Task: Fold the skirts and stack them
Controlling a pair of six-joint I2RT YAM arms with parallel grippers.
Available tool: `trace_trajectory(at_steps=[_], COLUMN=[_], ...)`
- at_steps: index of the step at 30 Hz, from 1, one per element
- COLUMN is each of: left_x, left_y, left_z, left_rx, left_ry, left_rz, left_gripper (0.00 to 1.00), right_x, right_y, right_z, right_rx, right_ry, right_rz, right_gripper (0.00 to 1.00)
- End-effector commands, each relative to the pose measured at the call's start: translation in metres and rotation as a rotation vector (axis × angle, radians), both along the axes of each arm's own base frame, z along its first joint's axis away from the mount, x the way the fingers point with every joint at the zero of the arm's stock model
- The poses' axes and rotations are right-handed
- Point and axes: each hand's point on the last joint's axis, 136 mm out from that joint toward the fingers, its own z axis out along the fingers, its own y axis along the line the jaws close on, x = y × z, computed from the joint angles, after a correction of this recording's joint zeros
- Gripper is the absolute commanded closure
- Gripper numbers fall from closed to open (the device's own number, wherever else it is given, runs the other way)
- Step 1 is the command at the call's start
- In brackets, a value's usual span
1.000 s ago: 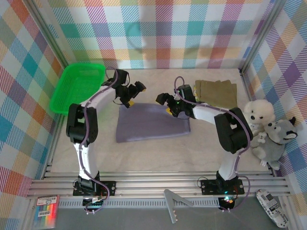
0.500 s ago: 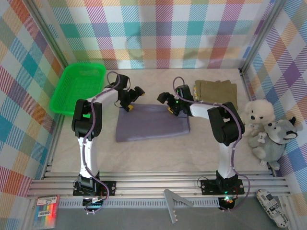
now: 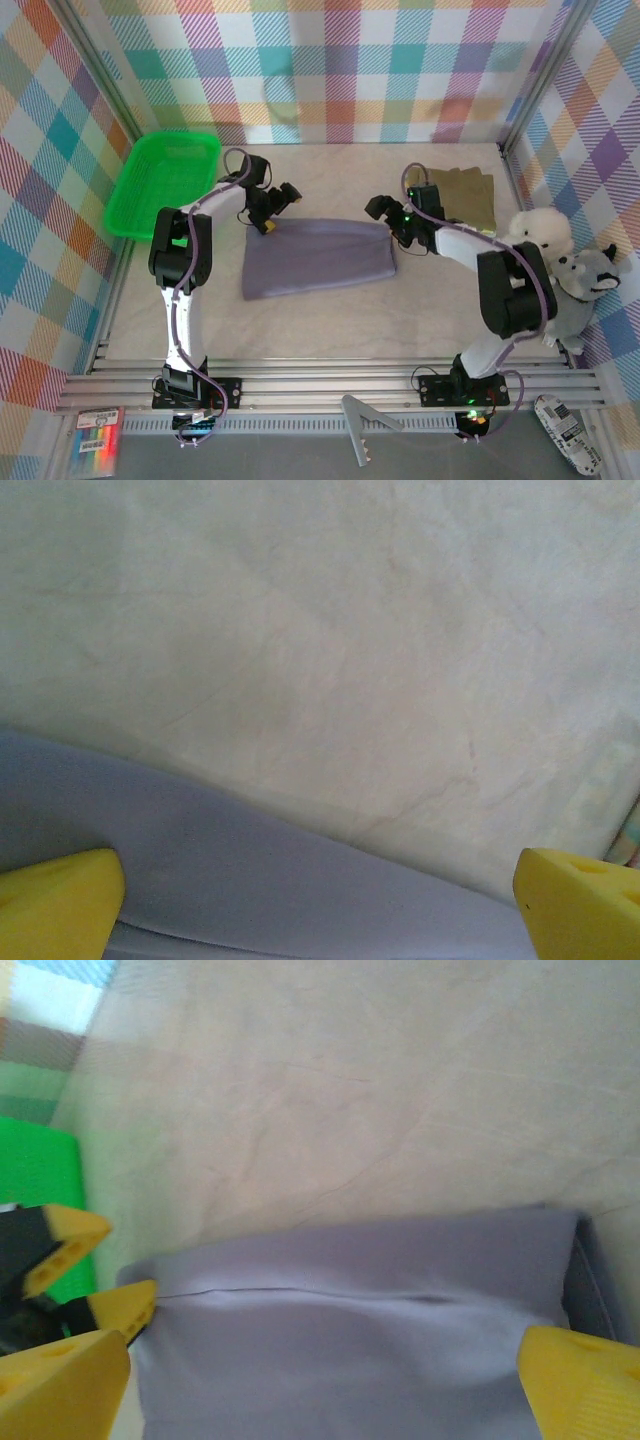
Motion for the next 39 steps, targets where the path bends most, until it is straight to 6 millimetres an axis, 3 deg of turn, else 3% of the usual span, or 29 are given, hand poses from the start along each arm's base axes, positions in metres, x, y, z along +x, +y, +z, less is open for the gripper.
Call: trace_trajectory(at_steps=[1,6,14,19,26,31,35,39], left_x=[-0.020,-0.049,-0.109,-0.142,-0.172,-0.183,-0.193,-0.192], left_y=[0.000,-0.011,-0.040,-0.065,-0.085,-0.094,-0.090,-0.085], left_z=[0.041,0.059,0.040,0.030,0.007,-0.008,-0.034,-0.043], left_rx=[0.074,0.159,0.222,0.208,0.143,0.115,0.142,0.174], left_ry=[-0.027,-0.045,0.029,0.080,0.187,0.234,0.299,0.303], left_rz=[-0.060,-0.131,-0.233,-0.311,-0.374,-0.408,-0.429,-0.423], left_gripper=[0.00,0.00,0.03,0.27,0.66,0.70,0.72,0.73], right_x=[-0.023,-0.050,-0.073,-0.083,-0.108,-0.118,-0.113,-0.109], right_y=[-0.014,-0.032,-0.056,-0.044,-0.018,-0.027,-0.024,-0.019], right_z=[0.003,0.004,-0.010,-0.015,-0.028,-0.049,-0.054,-0.060], right_rx=[-0.050,-0.185,-0.218,-0.125,0.066,-0.025,-0.001,-0.004], right_ry=[-0.006,0.032,0.096,0.145,0.268,0.321,0.302,0.312], right_rz=[-0.030,-0.001,-0.064,-0.028,0.010,-0.042,-0.054,-0.046], right_gripper=[0.01,0.01,0.01,0.00,0.16,0.21,0.26,0.31])
